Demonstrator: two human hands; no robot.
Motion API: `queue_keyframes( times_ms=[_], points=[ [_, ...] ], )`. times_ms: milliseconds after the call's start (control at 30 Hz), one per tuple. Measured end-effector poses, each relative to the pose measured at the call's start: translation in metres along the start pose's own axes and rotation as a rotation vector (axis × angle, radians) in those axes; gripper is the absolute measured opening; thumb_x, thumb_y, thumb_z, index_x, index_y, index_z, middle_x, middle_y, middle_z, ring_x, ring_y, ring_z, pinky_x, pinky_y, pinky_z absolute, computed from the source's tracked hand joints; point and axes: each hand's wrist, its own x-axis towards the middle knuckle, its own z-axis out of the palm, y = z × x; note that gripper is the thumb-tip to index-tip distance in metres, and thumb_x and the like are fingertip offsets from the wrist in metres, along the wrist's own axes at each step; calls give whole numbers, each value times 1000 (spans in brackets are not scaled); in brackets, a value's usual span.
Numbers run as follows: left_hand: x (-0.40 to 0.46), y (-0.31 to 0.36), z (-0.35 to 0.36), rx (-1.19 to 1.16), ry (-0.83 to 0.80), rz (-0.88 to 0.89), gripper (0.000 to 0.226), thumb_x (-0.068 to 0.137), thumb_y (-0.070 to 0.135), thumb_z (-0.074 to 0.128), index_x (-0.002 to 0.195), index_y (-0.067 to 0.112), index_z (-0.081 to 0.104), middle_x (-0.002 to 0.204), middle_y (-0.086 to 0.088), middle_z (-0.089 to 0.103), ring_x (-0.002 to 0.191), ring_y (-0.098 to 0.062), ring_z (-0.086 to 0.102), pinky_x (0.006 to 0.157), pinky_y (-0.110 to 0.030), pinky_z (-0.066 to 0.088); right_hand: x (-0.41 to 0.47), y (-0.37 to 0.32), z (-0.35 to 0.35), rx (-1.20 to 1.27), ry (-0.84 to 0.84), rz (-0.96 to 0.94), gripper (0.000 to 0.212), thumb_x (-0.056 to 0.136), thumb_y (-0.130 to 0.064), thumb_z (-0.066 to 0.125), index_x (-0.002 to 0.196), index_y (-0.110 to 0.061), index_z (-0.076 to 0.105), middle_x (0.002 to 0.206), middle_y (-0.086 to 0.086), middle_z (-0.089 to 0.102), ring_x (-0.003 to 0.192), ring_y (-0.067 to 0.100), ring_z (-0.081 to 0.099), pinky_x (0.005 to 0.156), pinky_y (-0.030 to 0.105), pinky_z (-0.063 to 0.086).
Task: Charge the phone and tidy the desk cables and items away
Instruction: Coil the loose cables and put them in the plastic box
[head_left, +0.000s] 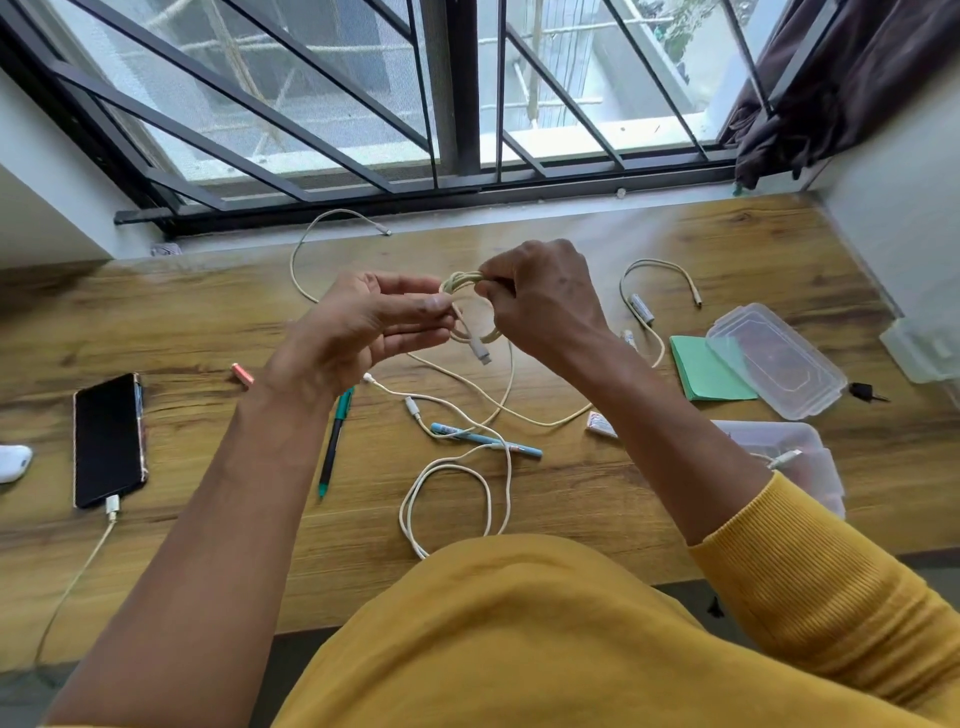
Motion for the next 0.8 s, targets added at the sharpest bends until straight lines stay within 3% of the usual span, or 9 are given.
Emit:
queue_keyframes(
  times_ms=[133,200,300,400,533,700,800],
  points=[
    [1,-6,5,98,26,94,52,73,10,84,118,-9,69,97,-23,79,80,-25,80,69,-28,65,-3,-1,-3,68,-26,6,22,93,-17,72,72,-13,77,58,-1,64,53,12,57,53,33,47],
    [2,-6,6,255,67,169,43,74,18,87,109,-4,75,91,-21,80,74,-23,78,65,-27,64,-2,0,-6,116,-53,19,20,93,-17,72,74,-12,77,57,1,63,55,18,58,53,36,47],
    [5,-9,3,470,160,298,40,73,38,93,96,7,81,84,-22,77,67,-22,66,56,-30,53,-4,0,-10,203,-77,43,15,94,-15,74,81,-15,82,58,-6,64,54,11,59,51,24,42],
    [9,-11,0,623,217,387,43,67,59,93,87,22,82,84,-12,76,73,-29,69,65,-46,57,-6,-1,-11,255,-79,51,12,94,-14,75,88,-16,85,62,-6,69,55,7,63,51,17,43],
    [8,-10,4,683,269,429,24,78,36,94,89,19,80,82,-4,79,73,-29,77,68,-53,66,-5,-3,-10,260,-75,50,10,94,-14,76,91,-16,85,61,-8,67,52,4,57,50,13,37],
    [10,-14,14,851,379,522,17,78,32,83,85,23,73,75,6,74,70,-14,75,68,-46,65,-5,-2,-12,265,-68,53,9,92,-15,77,91,-17,86,59,-8,65,51,5,53,50,15,37],
    [9,-16,24,958,404,573,13,81,25,79,88,21,70,75,7,71,71,-14,72,70,-42,63,-4,-1,-13,263,-69,50,8,91,-16,78,93,-18,86,60,-8,66,53,6,55,51,18,38]
  ],
)
